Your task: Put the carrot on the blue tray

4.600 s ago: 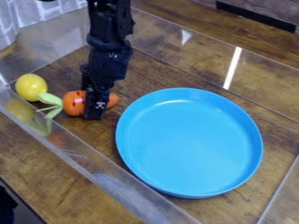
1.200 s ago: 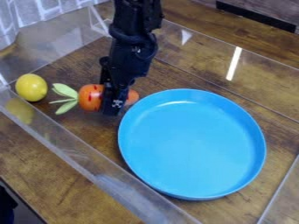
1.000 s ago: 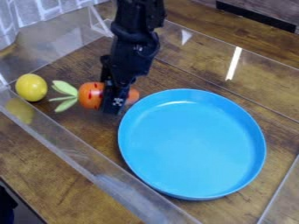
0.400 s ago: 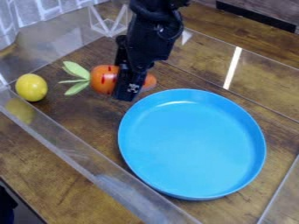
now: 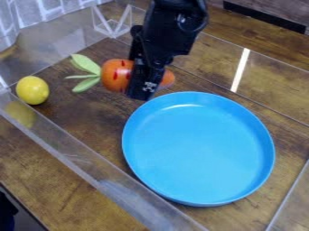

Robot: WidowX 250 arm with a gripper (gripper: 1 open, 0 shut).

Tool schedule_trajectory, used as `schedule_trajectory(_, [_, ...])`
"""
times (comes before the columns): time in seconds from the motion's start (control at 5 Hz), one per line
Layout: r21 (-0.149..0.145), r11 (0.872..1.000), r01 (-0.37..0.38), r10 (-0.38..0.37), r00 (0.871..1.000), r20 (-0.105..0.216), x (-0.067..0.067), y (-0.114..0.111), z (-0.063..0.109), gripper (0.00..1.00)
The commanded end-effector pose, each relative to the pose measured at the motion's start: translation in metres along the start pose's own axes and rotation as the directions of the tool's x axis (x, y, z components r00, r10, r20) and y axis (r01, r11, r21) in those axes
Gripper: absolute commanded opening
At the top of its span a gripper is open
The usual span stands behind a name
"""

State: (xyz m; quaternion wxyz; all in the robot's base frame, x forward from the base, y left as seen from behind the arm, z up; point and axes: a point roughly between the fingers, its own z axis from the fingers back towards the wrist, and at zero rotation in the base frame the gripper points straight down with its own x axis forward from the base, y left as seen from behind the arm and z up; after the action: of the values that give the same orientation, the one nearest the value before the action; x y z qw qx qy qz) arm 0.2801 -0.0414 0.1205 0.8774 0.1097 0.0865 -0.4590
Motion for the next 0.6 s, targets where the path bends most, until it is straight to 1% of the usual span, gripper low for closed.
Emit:
schedule_trajectory(0.0, [0.069,0.998,0.002,-0.007,0.997,0.075,0.0043,-0.0009,0.0312,0.00])
schedule_trajectory(0.2, [0.076,0.997,0.015,-0.021,0.996,0.082,0.0067,-0.0052,0.0351,0.00])
schedule_trajectory(0.4, [0.075,0.997,0.019,-0.026,0.996,0.083,0.0072,-0.0054,0.0316,0.00])
